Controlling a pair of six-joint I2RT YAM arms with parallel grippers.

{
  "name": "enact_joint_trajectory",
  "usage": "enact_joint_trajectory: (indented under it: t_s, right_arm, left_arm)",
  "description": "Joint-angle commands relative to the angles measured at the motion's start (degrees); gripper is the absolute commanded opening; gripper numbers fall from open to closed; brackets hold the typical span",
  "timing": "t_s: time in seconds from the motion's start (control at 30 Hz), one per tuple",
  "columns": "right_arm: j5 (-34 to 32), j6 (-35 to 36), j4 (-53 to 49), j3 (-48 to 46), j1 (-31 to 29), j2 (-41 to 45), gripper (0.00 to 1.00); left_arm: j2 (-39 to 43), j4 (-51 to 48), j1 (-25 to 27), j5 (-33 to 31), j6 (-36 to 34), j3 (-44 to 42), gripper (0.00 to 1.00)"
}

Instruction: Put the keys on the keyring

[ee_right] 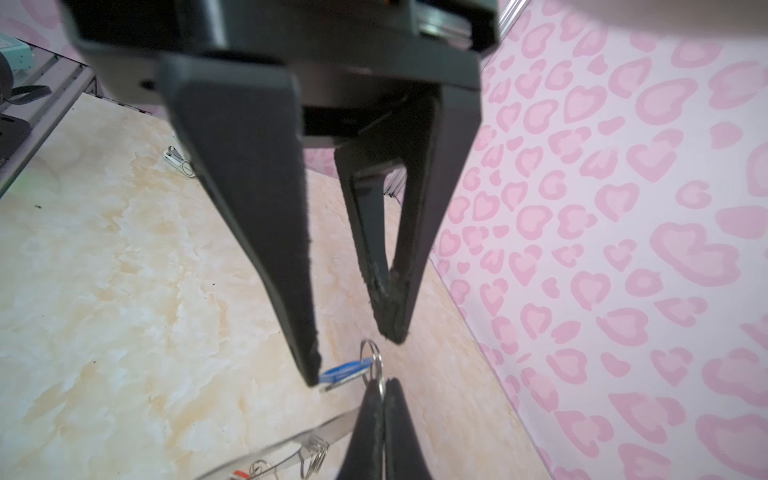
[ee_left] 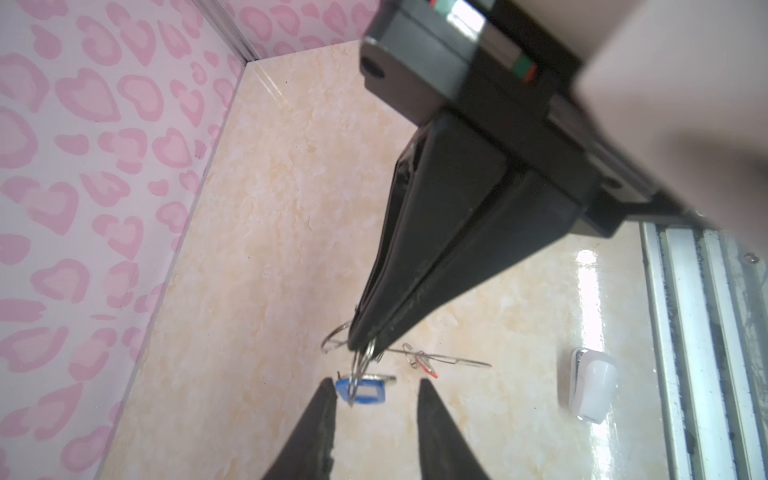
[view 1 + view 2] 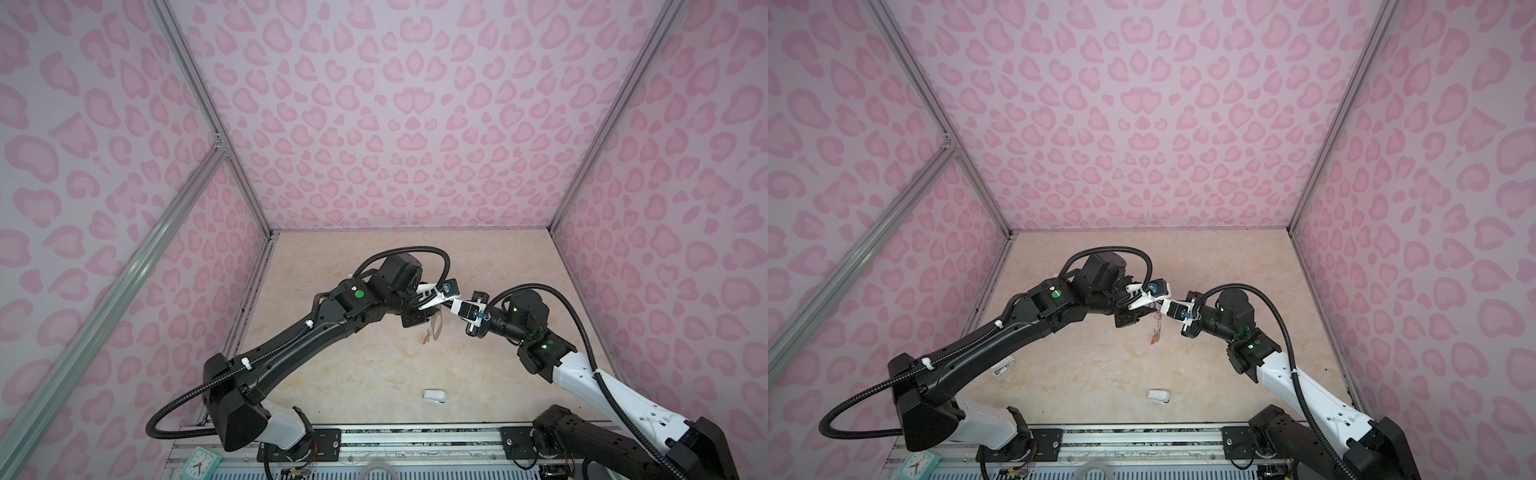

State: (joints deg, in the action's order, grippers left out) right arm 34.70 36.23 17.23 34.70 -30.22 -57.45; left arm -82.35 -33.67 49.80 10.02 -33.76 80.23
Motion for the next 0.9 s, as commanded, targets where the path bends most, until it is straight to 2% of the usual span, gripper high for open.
enact_joint_trajectory:
  t_s: [0.0, 0.3, 0.53, 0.63, 0.87]
  right_arm:
    - [-0.4, -2.3, 3.3, -0.6, 0.1, 0.2, 0.0]
    - [0.8, -7.4, 8.2, -1.3, 1.0, 0.1, 0.0]
    - [1.1, -8.7, 8.8, -0.9, 1.2, -0.5, 0.0]
    - [0.9, -9.6, 9.4, -0.9, 1.2, -0.7, 0.0]
    - [0.5, -10.3, 9.7, -0.5, 1.2, -1.3, 0.0]
  left_arm:
    - [2.3, 7.3, -0.6, -4.3, 3.0, -2.8, 0.42]
    - [3.3, 16.3, -0.4, -8.2, 9.4, -11.6, 0.44]
    - [3.3, 21.8, 0.1, -7.1, 11.6, -13.7, 0.44]
    - [3.3, 24.4, 0.2, -4.8, 12.6, -14.6, 0.45]
    - [2.7, 25.9, 0.3, -2.2, 13.7, -15.1, 0.44]
